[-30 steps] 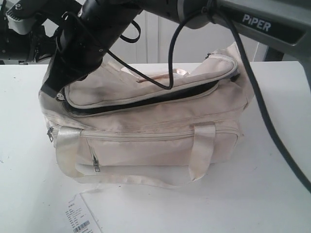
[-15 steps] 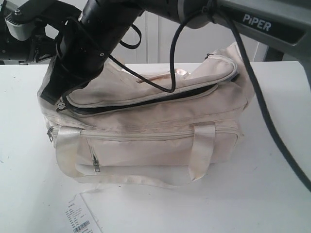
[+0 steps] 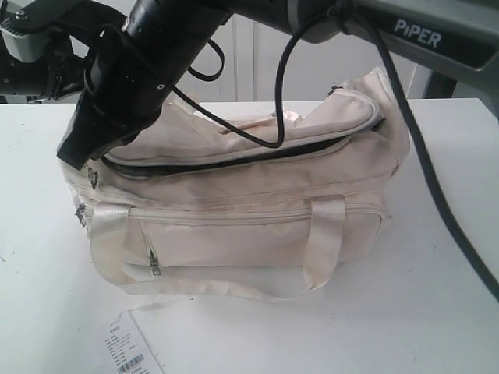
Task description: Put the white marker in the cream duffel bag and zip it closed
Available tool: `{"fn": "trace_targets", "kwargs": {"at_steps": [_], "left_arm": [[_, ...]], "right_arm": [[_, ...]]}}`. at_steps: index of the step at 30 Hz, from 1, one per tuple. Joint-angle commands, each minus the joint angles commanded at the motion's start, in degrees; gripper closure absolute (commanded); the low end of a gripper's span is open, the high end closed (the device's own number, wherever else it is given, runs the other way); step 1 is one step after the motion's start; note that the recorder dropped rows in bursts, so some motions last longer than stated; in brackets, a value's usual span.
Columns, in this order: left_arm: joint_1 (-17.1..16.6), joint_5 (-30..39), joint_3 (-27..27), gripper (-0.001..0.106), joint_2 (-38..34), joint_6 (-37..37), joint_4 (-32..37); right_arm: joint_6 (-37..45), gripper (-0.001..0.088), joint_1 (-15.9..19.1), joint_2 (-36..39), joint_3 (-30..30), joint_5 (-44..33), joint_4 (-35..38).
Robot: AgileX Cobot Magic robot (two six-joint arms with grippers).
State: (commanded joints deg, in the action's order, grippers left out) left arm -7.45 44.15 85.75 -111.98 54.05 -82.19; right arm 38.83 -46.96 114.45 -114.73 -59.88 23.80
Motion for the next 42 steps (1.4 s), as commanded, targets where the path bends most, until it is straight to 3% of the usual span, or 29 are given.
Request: {"fn": "trace_targets", "kwargs": {"at_steps": [3,9,12,16,22,26,32,42], "left_arm": [[-2.43,1.80,0.00,0.038,2.15,-1.92,2.60],[-8.62,12.92,-0.10,0.039,7.67,-7.48,8.92],[-9.16,15.44,-3.79,0.039,11.08,-8.56,12.00],[-8.64,14.91,-13.00,0.039,16.36,-8.91,12.00],[-8.27,5.90,-28.30,0.039,26.69,-5.16,10.39],[-5.52,-1.14,-34.92,0.039,31.61,-2.63,9.21],[1.07,-11.45,-37.11,0.039,31.78,-0.13,6.77],[1.32,-12.94,-37.11,0.039,29.82,-0.13,4.28]], "right_arm": [[-0.11,0.0868,0.11,0.00,0.00,1.03,-0.92],[-0.11,0.0868,0.11,0.00,0.00,1.31,-1.85],[-0.11,0.0868,0.11,0.00,0.00,1.31,-1.85],[-0.11,0.0868,0.11,0.00,0.00,1.21,-1.85],[-0.11,0.0868,0.11,0.00,0.00,0.72,-1.74],[-0.11,0.0868,0.11,0.00,0.00,0.32,-1.74],[-0.11,0.0868,0.11,0.00,0.00,-0.19,-1.74],[-0.11,0.0868,0.11,0.00,0.00,-1.15,-1.61]]}}
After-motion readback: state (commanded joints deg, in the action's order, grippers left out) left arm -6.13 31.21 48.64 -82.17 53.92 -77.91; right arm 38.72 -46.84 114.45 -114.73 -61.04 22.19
